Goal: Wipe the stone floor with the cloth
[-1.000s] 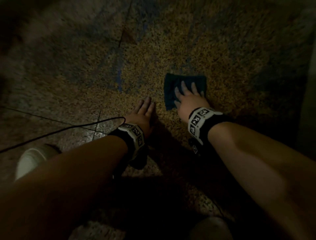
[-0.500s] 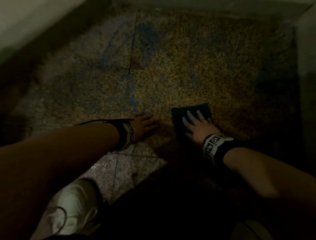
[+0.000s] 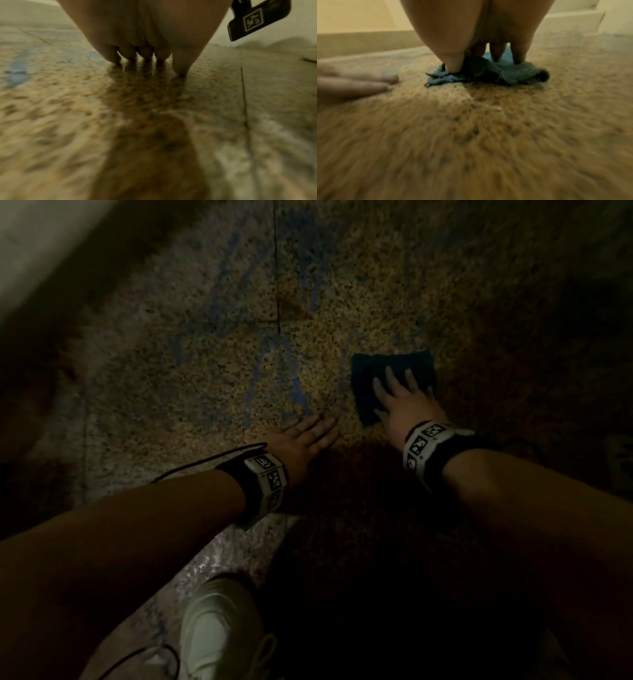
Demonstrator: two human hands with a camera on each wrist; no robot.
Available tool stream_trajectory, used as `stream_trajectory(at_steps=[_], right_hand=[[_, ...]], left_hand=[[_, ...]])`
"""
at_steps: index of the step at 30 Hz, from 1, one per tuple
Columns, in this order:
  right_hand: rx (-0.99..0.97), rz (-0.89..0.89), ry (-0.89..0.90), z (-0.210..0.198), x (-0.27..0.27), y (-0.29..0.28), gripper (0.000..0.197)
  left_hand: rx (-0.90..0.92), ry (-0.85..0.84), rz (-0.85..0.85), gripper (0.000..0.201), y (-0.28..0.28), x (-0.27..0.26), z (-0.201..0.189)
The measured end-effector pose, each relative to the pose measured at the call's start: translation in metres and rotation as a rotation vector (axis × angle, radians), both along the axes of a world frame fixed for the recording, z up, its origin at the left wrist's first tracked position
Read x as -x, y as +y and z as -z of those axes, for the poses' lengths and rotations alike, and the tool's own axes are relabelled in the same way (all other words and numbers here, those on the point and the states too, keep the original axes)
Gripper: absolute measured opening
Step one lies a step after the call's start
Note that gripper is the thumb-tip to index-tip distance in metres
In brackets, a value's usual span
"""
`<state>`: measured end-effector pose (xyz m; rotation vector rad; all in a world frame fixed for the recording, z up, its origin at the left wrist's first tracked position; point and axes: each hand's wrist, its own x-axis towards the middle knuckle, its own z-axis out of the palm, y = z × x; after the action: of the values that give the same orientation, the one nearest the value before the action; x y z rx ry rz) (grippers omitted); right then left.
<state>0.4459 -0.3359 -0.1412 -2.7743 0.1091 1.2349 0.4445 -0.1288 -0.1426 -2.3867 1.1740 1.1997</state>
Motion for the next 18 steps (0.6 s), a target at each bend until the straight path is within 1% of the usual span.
stream_trajectory(at_steps=[5, 7, 10, 14, 18], right_hand=[[-0.003, -0.065, 0.091, -0.003, 0.029, 0.011, 0.056], [-0.016, -0.055, 0.125, -0.003, 0.041, 0.018, 0.056], [-0.014, -0.039, 0.129, 0.000, 0.049, 0.025, 0.057], [0.013, -0.009, 0.112, -0.003, 0.044, 0.032, 0.056], [0.022, -0.036, 0.074, -0.006, 0.018, 0.045, 0.056]], left_hand=[[0.016, 0.012, 0.010, 0.068, 0.015, -0.004, -0.009], [0.018, -0.003, 0.028, 0.068, 0.020, -0.002, -0.008], [0.036, 0.007, 0.027, 0.069, 0.029, -0.001, -0.002], [0.048, 0.003, 0.013, 0.069, 0.046, -0.002, 0.004], [0.030, -0.021, 0.032, 0.067, 0.051, -0.002, 0.003]])
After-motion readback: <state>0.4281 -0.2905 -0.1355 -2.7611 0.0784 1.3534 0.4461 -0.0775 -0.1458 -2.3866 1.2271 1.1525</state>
